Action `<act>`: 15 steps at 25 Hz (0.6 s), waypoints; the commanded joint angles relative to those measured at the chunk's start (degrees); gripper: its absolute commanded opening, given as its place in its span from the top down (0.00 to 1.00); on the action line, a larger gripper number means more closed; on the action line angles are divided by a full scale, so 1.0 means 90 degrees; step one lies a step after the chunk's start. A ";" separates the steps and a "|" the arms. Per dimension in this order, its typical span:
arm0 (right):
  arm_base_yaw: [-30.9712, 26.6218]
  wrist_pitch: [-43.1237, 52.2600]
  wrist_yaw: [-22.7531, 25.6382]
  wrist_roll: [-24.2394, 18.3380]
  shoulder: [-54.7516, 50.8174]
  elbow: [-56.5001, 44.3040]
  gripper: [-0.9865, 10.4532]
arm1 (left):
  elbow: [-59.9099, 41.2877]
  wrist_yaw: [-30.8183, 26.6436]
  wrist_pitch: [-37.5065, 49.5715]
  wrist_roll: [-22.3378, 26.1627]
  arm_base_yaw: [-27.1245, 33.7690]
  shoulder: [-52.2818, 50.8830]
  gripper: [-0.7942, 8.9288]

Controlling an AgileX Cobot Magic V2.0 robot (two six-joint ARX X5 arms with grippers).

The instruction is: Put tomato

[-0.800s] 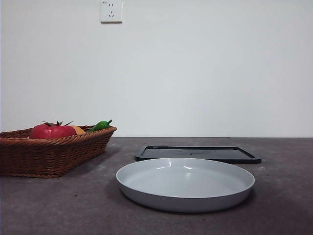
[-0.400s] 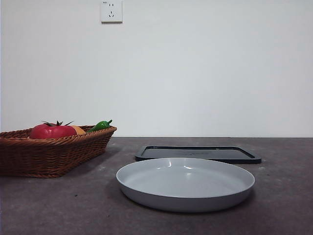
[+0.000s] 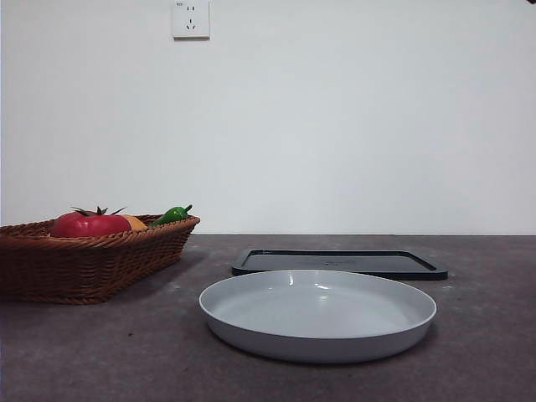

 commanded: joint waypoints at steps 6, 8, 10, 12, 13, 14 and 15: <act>0.1141 -0.0461 0.0100 -0.0551 0.0401 0.0274 0.91 | 0.0498 0.0022 -0.0551 0.0483 -0.0495 0.0367 0.91; 0.1287 -0.0469 0.0126 -0.0665 0.0435 0.0274 0.91 | 0.0498 0.0019 -0.0576 0.0515 -0.0529 0.0367 0.91; 0.1321 -0.0437 0.0119 -0.0714 0.0437 0.0274 0.91 | 0.0498 0.0019 -0.0578 0.0527 -0.0529 0.0367 0.91; 0.1321 -0.0427 0.0121 -0.0709 0.0435 0.0274 0.91 | 0.0498 0.0019 -0.0580 0.0522 -0.0529 0.0367 0.87; 0.1321 -0.0427 0.0121 -0.0707 0.0435 0.0274 0.90 | 0.0498 0.0019 -0.0585 0.0522 -0.0529 0.0367 0.85; 0.1321 -0.0425 0.0121 -0.0707 0.0435 0.0274 0.88 | 0.0498 0.0019 -0.0585 0.0522 -0.0529 0.0367 0.80; 0.1321 -0.0423 0.0121 -0.0709 0.0435 0.0274 0.85 | 0.0498 0.0019 -0.0585 0.0525 -0.0529 0.0367 0.75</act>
